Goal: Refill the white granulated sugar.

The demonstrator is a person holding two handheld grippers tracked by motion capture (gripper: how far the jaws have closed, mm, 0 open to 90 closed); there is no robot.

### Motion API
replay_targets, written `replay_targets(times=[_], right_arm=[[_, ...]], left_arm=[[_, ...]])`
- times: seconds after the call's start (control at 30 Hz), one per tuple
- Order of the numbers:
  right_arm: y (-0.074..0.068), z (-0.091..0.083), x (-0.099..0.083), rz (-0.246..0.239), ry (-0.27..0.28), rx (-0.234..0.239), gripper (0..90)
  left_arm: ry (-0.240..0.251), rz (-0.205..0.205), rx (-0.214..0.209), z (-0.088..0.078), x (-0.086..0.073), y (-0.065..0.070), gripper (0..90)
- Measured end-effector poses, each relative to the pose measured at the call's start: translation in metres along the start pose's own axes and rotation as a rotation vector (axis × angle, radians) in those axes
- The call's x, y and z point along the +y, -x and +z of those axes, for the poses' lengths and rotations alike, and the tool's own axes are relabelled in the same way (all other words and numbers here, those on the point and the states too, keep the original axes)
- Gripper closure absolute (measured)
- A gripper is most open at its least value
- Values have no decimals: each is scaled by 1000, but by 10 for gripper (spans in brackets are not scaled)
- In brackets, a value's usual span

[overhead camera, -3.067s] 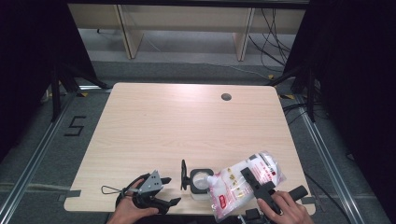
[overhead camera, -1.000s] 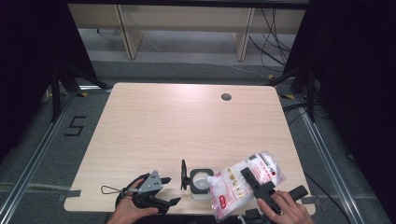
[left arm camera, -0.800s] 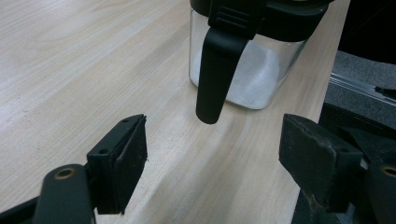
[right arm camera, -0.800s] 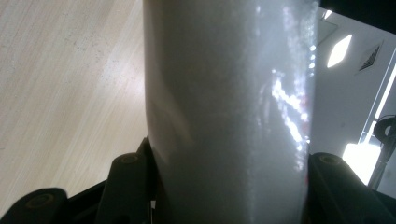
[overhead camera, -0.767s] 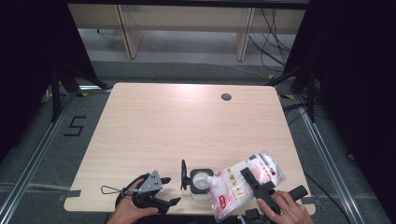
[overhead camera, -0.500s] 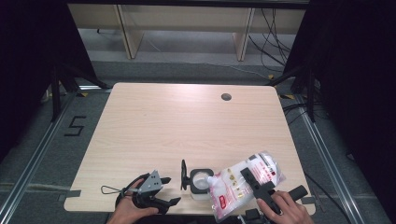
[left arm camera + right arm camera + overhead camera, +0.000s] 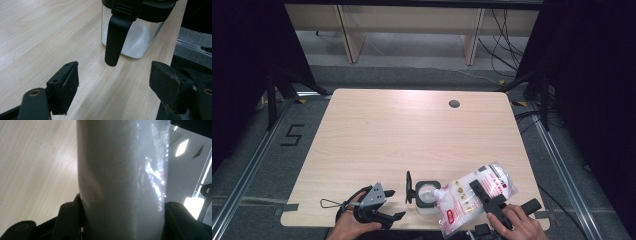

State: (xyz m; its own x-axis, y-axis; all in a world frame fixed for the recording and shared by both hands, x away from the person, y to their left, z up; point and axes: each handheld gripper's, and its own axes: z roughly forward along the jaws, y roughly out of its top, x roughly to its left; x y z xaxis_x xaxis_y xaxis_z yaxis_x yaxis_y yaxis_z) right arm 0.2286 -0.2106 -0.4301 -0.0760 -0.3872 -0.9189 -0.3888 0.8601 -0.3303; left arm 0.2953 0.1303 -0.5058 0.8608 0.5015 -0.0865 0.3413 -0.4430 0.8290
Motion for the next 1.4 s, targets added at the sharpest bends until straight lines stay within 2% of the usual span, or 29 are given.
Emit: replay_targets(times=[1.4], right_arm=[[0,0,0,7,4,1,540]], left_arm=[[-2,0,3,-1,0,0,232]])
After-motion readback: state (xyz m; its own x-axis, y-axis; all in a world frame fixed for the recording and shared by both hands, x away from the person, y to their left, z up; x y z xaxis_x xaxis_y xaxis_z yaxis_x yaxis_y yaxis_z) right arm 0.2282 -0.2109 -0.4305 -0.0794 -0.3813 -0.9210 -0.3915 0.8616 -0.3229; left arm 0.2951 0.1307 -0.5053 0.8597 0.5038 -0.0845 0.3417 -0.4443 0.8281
